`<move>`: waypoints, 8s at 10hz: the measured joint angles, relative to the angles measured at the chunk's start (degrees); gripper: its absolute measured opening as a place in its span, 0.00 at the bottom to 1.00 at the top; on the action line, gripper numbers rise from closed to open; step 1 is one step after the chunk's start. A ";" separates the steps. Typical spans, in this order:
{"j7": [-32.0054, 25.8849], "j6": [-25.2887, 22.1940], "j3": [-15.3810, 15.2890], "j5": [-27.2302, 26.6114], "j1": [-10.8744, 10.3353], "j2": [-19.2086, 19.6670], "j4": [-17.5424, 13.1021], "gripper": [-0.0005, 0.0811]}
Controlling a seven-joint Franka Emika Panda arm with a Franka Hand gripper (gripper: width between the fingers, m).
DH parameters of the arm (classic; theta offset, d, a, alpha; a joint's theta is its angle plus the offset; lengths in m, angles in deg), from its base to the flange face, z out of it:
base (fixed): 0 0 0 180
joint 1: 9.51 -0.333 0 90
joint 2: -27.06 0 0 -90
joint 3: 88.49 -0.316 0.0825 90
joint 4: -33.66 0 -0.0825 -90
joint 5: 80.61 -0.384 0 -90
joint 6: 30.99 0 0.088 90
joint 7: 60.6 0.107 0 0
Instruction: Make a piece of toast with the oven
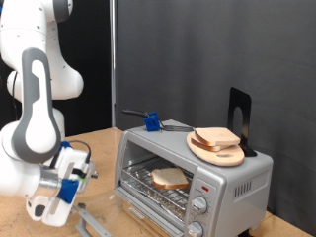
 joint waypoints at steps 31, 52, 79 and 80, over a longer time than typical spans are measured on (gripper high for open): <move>8.79 -0.77 -2.67 -10.22 2.22 -19.78 6.16 1.00; 29.03 -1.09 -8.76 -4.16 -0.61 8.69 -29.78 1.00; 22.66 -3.26 -11.60 -9.52 -3.43 36.95 -57.47 1.00; 22.37 -3.11 -11.73 -9.57 -3.86 37.09 -57.45 1.00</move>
